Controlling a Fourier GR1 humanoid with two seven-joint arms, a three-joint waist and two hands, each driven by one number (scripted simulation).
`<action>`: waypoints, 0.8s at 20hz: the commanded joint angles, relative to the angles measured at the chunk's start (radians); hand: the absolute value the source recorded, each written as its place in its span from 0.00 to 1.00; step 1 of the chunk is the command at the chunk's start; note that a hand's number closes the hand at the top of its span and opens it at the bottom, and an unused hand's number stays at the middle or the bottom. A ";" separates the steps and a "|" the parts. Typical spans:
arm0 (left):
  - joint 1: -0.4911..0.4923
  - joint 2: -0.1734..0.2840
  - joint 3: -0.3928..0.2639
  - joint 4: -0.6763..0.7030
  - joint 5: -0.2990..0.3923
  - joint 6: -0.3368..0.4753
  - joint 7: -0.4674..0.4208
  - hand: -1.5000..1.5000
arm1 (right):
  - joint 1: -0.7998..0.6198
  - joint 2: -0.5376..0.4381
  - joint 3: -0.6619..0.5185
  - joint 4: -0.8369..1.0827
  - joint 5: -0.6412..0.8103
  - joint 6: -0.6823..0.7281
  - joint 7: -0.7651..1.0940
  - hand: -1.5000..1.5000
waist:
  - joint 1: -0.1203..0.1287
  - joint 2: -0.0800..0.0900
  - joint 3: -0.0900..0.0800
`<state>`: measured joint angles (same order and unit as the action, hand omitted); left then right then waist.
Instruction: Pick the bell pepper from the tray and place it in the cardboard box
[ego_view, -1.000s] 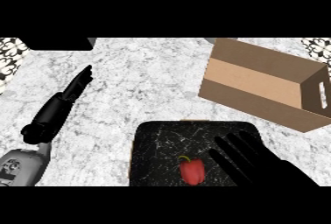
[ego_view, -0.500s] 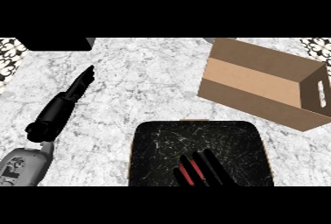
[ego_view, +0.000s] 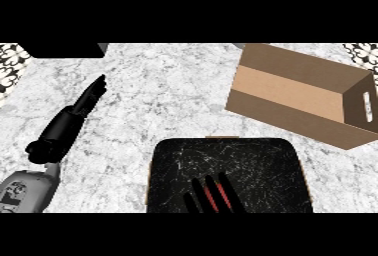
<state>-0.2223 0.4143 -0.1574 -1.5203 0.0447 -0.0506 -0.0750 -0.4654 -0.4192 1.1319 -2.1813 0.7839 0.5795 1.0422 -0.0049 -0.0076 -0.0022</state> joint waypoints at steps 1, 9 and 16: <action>0.003 0.011 0.021 -0.010 -0.001 -0.014 -0.018 0.50 | 0.014 0.123 0.065 0.124 0.116 0.044 0.157 0.00 | 0.003 0.003 0.001; 0.000 -0.013 0.013 0.003 -0.018 -0.011 -0.013 0.50 | 0.023 0.116 0.023 0.188 0.137 0.086 0.117 0.00 | 0.006 0.005 0.001; 0.026 -0.003 0.027 -0.053 -0.012 -0.032 0.011 0.50 | 0.036 0.153 -0.021 0.213 0.154 0.095 0.075 0.00 | 0.014 0.005 0.001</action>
<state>-0.2154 0.4089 -0.1349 -1.5348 0.0301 -0.0737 -0.0798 -0.4173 -0.3801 1.1134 -2.1030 0.8938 0.6243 1.0047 0.0035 -0.0027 -0.0010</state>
